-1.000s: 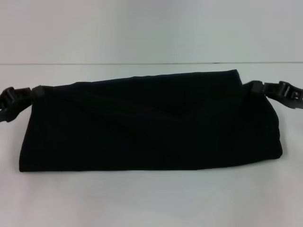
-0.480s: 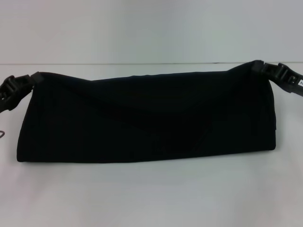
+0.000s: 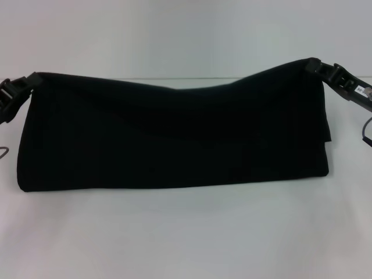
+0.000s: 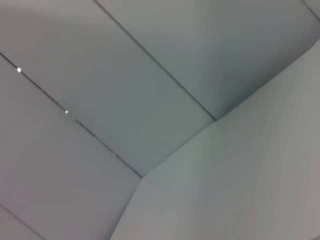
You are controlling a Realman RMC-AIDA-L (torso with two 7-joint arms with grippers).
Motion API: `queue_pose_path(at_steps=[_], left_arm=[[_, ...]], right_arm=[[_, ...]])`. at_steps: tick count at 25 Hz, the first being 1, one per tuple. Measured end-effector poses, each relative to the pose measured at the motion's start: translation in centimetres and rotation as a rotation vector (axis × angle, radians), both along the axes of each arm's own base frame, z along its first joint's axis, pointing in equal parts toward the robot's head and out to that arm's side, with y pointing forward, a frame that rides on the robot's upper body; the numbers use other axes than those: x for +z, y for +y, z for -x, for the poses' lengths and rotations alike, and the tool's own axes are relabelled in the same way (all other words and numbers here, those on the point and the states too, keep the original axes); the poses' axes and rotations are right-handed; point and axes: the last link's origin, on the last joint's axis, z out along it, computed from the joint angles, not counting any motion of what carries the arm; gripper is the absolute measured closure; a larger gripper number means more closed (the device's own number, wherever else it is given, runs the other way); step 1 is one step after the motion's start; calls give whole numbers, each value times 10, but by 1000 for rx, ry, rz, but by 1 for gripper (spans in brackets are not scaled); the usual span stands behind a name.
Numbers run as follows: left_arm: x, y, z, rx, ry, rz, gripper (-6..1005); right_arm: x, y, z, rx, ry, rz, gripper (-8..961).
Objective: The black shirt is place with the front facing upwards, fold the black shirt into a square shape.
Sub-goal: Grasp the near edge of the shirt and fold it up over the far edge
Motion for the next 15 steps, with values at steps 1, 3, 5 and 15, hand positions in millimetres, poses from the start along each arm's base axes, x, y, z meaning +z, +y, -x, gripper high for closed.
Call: queue_pose_path(at_steps=[1,3,5,15], left_arm=[[-1,2,0,7,0,-14,975],[-3,5,-1,20,4,-32,972],[-6,8,-2,33,14,-43,968],[-17,28,-6,91,62,-102,951]], right_arm=[[-2,2,1,-3,-3,-11,867],[-6,5,2,-9,-16,-26,864],[-11,9,4,-14,-41,-39,861],[-22,23,13,-36,-91,-135,847]])
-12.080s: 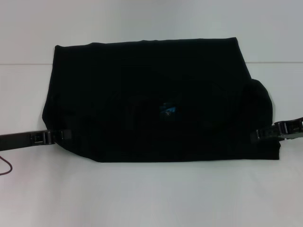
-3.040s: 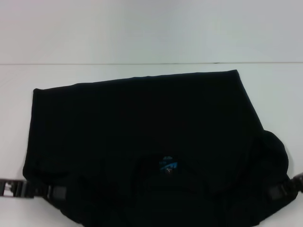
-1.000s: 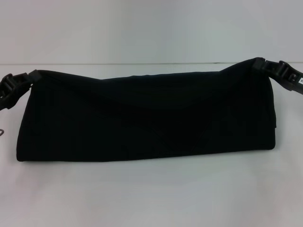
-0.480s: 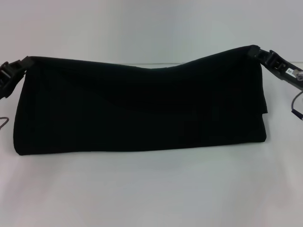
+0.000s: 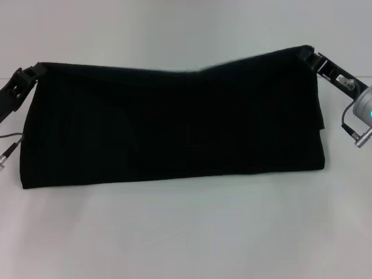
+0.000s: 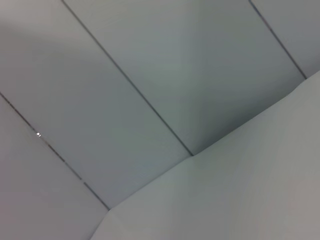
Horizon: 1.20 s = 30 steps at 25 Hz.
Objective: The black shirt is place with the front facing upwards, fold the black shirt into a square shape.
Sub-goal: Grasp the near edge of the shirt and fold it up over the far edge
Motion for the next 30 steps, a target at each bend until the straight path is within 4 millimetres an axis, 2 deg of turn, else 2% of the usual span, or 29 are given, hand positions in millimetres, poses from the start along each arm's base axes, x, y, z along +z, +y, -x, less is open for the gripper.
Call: queue_pose_path(at_steps=[12,23,30], left_arm=[[-17,14,-6,62,62,-58,930],[-28,19,-10,93,84,-68,911],[-31,22,-6,160,51,-87,899]], right_arm=[[-20,14,16,-26,-100,-59,830],[-23,21,20,-53,-137,-54,814],[-24,22,19,-56,-179,-53,805]])
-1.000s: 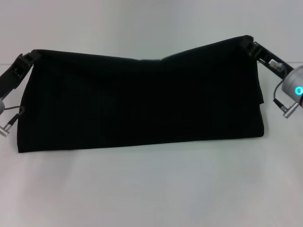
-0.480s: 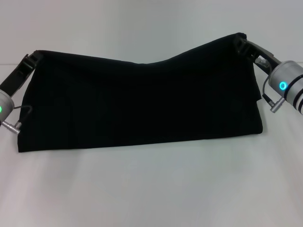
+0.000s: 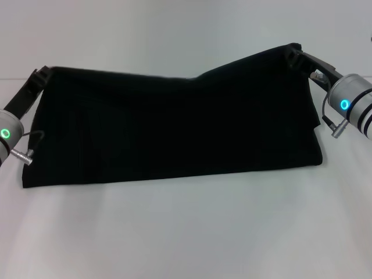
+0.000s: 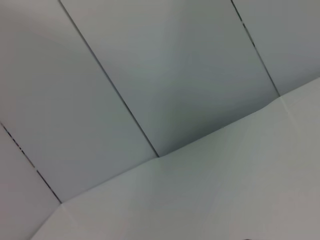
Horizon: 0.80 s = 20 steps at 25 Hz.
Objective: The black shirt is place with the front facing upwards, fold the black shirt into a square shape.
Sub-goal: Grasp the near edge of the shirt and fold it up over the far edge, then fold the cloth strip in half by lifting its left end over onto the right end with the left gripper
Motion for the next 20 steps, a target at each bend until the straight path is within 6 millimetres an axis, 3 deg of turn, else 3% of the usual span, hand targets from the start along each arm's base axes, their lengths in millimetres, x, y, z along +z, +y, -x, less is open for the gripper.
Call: queue_pose_path(at_steps=[6,8,15,20], left_arm=[[-3,-1,2,29,-28,-29,888],[-3,-3,5,37,-39,-37,885],[-3,-7,5,11,-31,-25,626],[5,-25,4,-124,-72,17,430]], right_arm=[[0,0,0,0,-15,-3,796],[0,1,0,-3,-8,-4,717],[3,-2,-5,-21,39,-26,413],[0,-25,-2,200,-54,41,112]])
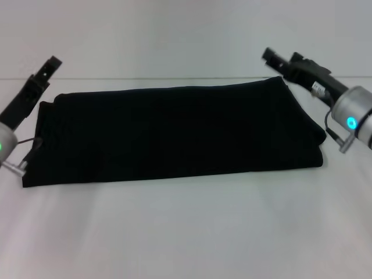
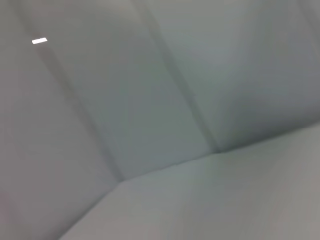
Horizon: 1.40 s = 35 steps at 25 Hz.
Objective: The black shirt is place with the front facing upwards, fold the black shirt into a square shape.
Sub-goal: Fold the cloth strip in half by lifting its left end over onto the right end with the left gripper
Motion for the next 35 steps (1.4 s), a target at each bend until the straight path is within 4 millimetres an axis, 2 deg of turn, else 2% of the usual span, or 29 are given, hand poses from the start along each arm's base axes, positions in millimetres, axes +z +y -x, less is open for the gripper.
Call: queue_pose_path(at_steps=[5,10,18,23,29,33,35], left_arm=[[9,-16,-2,-126,33,28,199],[13,-39,-8,-301,159,71,200],[27,-85,4,-444,357,59,201],[25,-109,10,-513,509,30,202],[18,-125,21,-476,602,0,203],[19,-134,31,-402,503,39,204],[25,-136,37,-338,357,104,204]], right_arm=[[-1,-32,-4,218,-104,53,80],[-5,-65,-12,382,-201,39,48],[-21,-109,-25,548,-326,27,48],[-32,-121,-29,562,-346,37,48],[-34,-124,-31,561,-357,38,48],[-34,-125,-33,556,-357,40,48],[-34,-125,-33,557,-359,40,48]])
